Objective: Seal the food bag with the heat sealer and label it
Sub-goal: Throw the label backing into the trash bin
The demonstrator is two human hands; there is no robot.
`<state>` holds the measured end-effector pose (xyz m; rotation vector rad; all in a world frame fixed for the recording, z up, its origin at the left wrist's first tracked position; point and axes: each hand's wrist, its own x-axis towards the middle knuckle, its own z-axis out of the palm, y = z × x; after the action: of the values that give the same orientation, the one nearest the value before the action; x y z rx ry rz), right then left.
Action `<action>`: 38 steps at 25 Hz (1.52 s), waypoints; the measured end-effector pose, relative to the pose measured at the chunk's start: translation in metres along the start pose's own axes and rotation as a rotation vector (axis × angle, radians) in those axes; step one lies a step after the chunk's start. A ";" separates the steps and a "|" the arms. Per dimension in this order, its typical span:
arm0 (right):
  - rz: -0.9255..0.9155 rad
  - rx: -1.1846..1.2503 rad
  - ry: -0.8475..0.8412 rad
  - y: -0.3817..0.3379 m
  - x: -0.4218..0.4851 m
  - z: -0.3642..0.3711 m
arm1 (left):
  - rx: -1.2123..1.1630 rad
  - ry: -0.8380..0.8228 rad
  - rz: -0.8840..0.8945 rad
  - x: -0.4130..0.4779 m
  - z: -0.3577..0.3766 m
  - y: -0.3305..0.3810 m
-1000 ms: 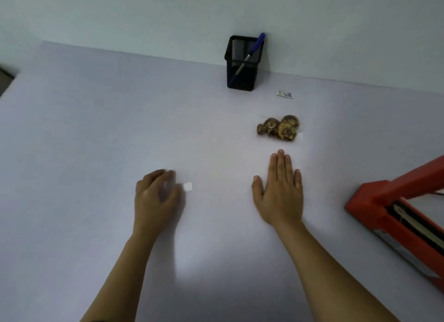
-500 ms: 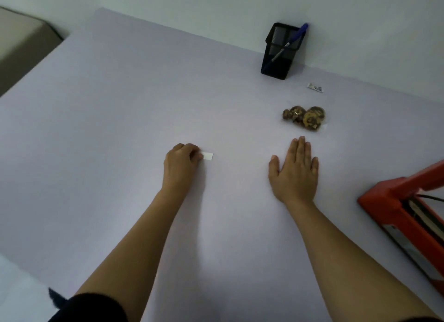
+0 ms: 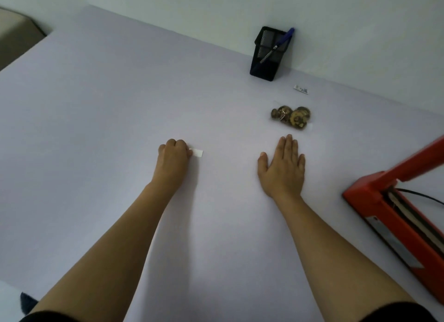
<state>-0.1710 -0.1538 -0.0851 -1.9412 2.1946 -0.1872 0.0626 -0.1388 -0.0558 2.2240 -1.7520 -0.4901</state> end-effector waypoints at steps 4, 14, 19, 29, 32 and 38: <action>-0.093 -0.027 0.148 -0.007 -0.005 -0.005 | -0.133 -0.022 -0.053 -0.007 -0.012 0.002; -0.383 0.315 -0.119 -0.167 -0.153 0.032 | -0.834 0.206 -0.462 -0.107 -0.072 -0.132; -0.545 0.357 -0.183 -0.280 -0.241 0.056 | -0.946 0.341 -0.585 -0.166 -0.120 -0.248; -0.823 0.483 -0.480 -0.417 -0.366 0.150 | -1.033 0.429 -1.043 -0.275 -0.112 -0.451; -0.689 0.244 -0.706 -0.402 -0.353 0.235 | -0.940 0.242 -1.141 -0.291 -0.038 -0.489; -0.498 -0.084 -0.760 -0.381 -0.338 0.405 | -0.808 0.131 -1.260 -0.299 0.114 -0.574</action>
<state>0.3307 0.1491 -0.3677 -2.0909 1.2449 0.4988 0.4571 0.2859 -0.3655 2.2814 0.1771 -0.9898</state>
